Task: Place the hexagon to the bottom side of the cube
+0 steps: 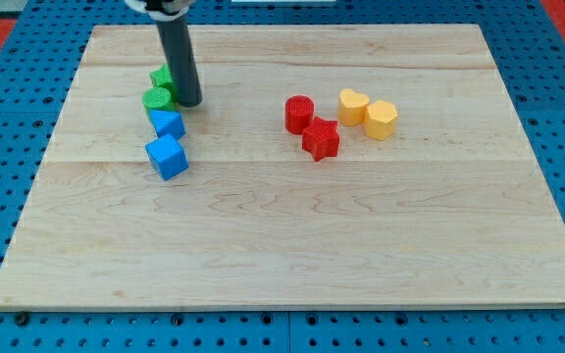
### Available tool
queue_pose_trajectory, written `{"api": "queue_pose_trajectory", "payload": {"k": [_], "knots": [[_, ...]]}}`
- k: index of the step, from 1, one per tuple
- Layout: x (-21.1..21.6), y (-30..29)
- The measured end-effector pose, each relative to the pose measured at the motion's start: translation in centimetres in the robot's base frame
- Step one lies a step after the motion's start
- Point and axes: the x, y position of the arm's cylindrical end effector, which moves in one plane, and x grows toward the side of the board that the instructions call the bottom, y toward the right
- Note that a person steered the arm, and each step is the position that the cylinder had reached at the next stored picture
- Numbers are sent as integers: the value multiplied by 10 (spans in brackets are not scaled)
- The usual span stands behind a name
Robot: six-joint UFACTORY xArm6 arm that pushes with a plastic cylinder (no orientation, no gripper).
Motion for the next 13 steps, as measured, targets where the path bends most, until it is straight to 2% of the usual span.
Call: {"api": "queue_pose_trajectory", "payload": {"k": [1, 2, 3, 4, 5, 6, 7, 8, 9, 10, 11, 12, 13], "knots": [[-45, 5], [-70, 63], [-53, 173], [-9, 242], [40, 240], [91, 215], [108, 174], [100, 237], [145, 257], [177, 198], [178, 170], [166, 249], [137, 205]]}}
